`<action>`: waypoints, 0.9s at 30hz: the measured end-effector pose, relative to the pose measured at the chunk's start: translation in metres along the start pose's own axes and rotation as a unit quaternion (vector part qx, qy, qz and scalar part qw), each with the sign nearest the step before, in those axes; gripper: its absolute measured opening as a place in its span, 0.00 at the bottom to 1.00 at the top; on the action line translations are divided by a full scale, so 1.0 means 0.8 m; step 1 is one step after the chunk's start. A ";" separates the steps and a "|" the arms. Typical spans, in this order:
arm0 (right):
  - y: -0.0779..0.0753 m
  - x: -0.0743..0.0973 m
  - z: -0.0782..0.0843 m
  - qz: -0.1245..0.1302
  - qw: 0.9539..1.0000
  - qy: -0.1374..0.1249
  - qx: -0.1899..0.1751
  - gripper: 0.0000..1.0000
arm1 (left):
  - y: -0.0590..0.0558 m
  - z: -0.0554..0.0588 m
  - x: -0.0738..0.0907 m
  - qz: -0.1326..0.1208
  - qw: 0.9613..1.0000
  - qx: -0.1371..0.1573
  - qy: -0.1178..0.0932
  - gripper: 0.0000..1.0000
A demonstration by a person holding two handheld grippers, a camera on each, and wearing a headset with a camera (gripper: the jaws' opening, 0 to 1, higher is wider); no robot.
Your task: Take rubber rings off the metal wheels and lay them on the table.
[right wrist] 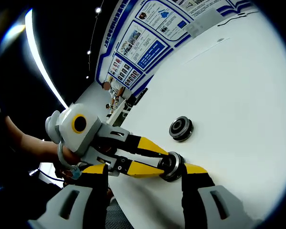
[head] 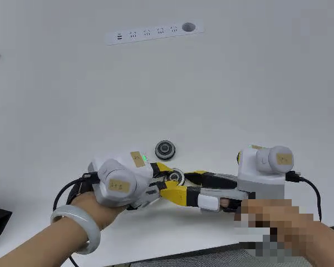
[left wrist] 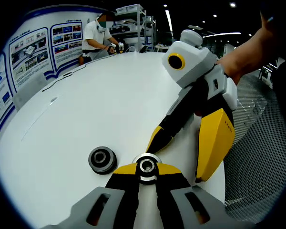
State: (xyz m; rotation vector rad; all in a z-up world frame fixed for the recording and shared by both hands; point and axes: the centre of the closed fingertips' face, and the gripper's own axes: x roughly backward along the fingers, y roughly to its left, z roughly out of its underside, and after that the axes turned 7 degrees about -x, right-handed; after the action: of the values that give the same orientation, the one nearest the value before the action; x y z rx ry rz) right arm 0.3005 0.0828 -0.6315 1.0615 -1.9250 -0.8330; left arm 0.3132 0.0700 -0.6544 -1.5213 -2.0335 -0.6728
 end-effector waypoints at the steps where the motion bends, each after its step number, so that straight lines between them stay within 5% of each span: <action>1: 0.000 0.000 0.000 0.000 1.000 0.001 0.000 0.63 | 0.000 0.000 0.000 0.000 1.000 0.000 0.000 0.12; 15: 0.003 0.009 0.005 -0.005 1.000 0.007 -0.008 0.59 | 0.000 0.000 0.000 -0.002 1.000 0.003 -0.002 0.12; 27: -0.019 0.011 -0.001 0.025 0.998 -0.009 -0.050 0.35 | 0.000 0.000 0.001 -0.004 1.000 0.005 -0.003 0.12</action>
State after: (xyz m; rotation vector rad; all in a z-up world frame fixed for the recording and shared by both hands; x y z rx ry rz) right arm 0.3040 0.0678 -0.6406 0.9461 -1.8969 -0.9045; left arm 0.3131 0.0707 -0.6540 -1.5130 -2.0454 -0.6616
